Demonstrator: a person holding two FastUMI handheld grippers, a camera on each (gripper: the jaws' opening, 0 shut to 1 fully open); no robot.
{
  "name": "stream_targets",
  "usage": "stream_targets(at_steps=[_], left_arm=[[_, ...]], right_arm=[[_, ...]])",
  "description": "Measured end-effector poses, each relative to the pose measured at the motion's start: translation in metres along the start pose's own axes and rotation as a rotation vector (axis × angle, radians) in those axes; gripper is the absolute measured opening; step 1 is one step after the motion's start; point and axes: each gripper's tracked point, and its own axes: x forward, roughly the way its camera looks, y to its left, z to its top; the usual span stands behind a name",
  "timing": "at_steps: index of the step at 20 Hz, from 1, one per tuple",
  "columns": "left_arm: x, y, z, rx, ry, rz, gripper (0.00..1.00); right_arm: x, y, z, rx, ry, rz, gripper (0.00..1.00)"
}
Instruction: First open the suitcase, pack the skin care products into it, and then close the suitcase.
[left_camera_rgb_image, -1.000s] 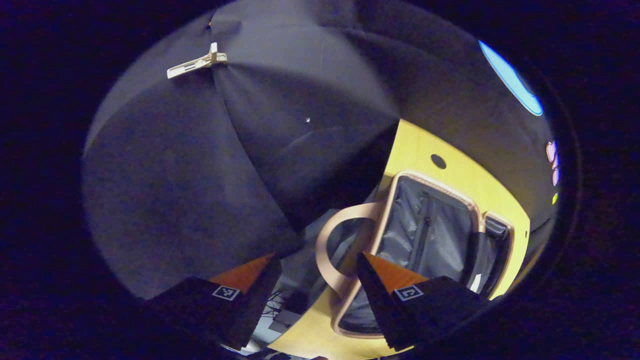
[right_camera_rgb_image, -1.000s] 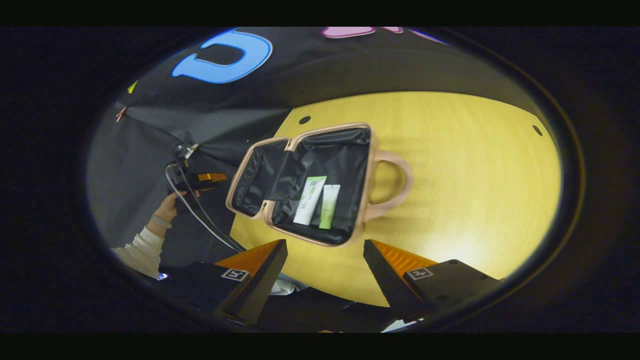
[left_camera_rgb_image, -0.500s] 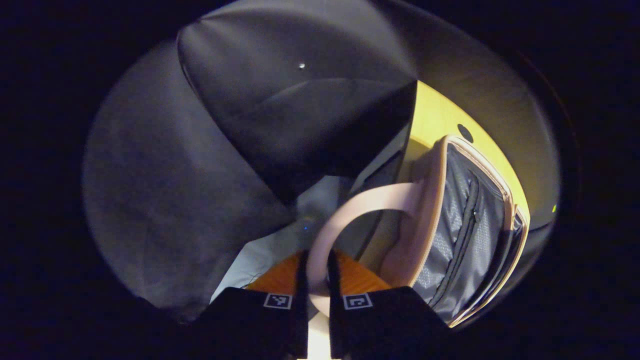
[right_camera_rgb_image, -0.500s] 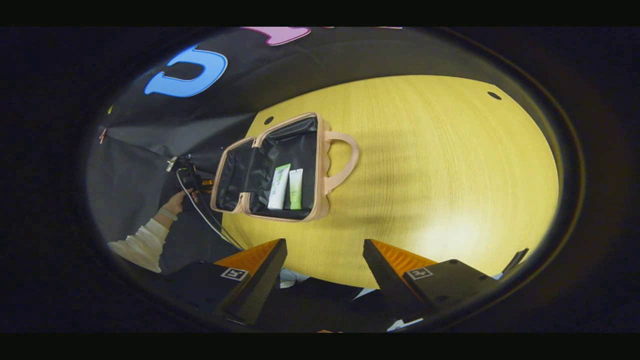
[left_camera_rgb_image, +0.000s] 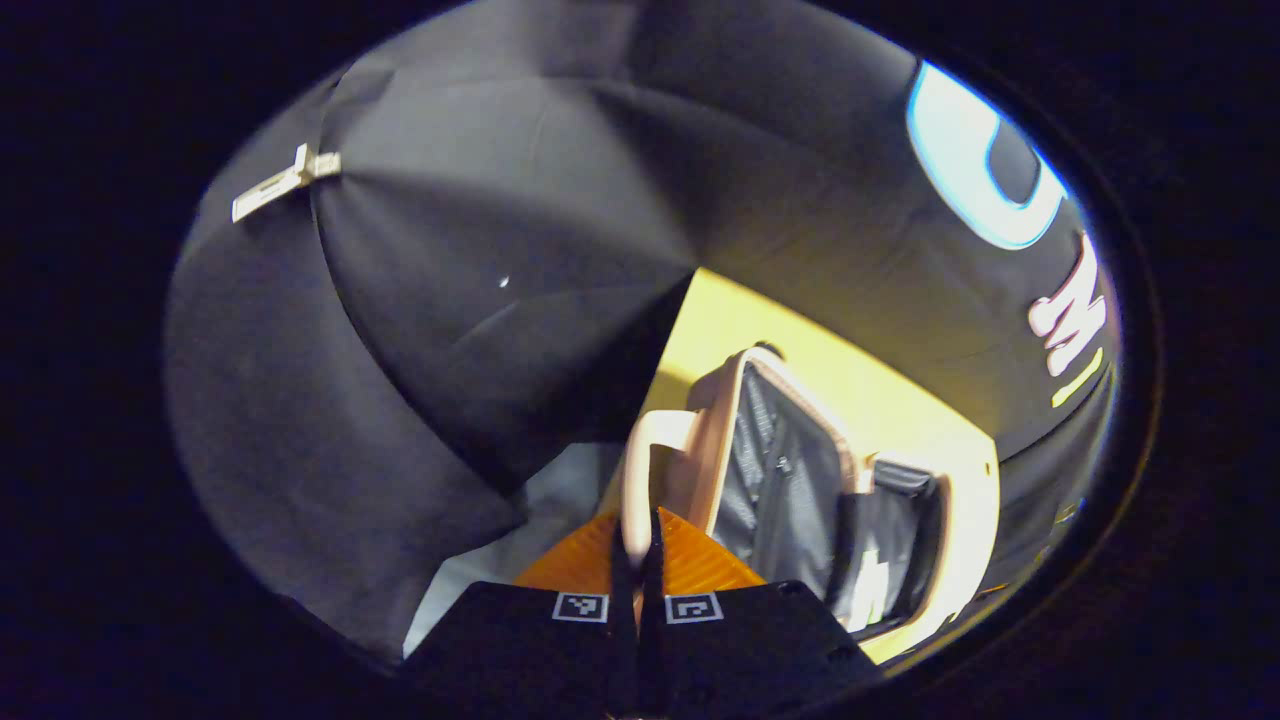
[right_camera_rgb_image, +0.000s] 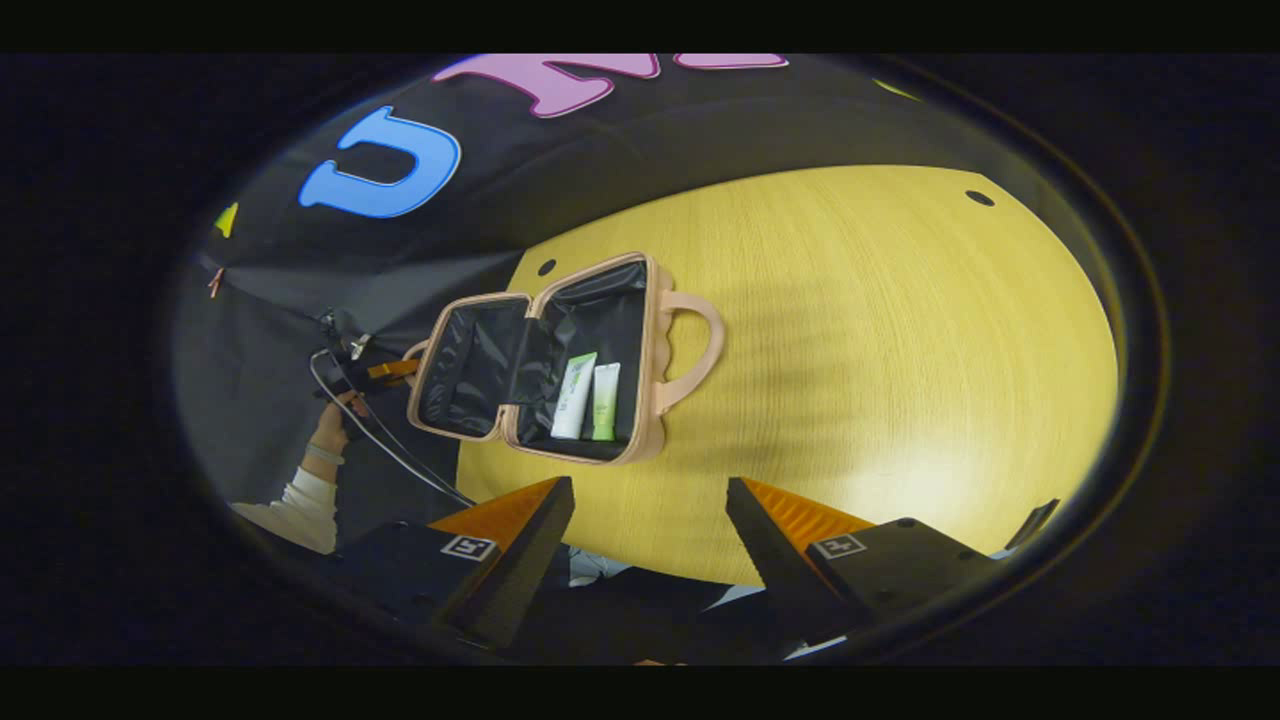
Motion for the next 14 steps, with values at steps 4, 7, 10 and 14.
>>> stream_targets(at_steps=[4,7,10,14], left_arm=[[-0.073,-0.087,0.027,-0.007,-0.099,-0.174,0.06],[-0.115,-0.161,0.023,0.059,-0.119,-0.270,0.06],[-0.121,-0.247,-0.002,0.158,-0.101,-0.346,0.06],[-0.060,-0.327,-0.049,0.239,-0.016,-0.419,0.06]], right_arm=[[-0.009,-0.005,0.004,-0.019,-0.041,0.033,0.97],[-0.026,-0.012,0.008,-0.027,-0.067,0.077,0.98],[-0.044,-0.025,0.011,-0.040,-0.091,0.098,0.97],[-0.085,-0.052,0.011,-0.021,-0.154,0.116,0.97]])
